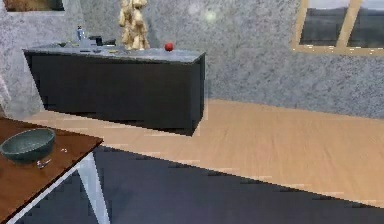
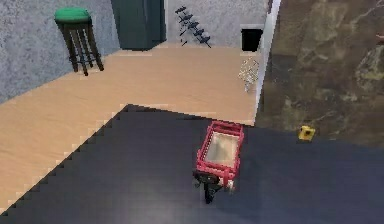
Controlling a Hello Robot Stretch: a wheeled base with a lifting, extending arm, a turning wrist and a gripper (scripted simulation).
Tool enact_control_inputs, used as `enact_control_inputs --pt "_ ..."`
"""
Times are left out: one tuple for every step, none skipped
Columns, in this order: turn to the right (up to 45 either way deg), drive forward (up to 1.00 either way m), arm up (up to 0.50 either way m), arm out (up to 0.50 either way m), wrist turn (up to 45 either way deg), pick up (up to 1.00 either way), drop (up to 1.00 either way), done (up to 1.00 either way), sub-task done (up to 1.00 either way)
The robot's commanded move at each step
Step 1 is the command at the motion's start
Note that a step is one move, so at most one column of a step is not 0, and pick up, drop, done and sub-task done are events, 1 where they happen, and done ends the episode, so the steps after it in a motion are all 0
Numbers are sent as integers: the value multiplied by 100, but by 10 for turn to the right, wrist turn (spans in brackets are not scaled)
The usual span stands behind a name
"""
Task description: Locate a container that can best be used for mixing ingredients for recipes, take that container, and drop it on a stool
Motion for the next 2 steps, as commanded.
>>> enact_control_inputs --pt "30 0 0 0 0 0 0 0 0" --pt "0 45 0 0 0 0 0 0 0"
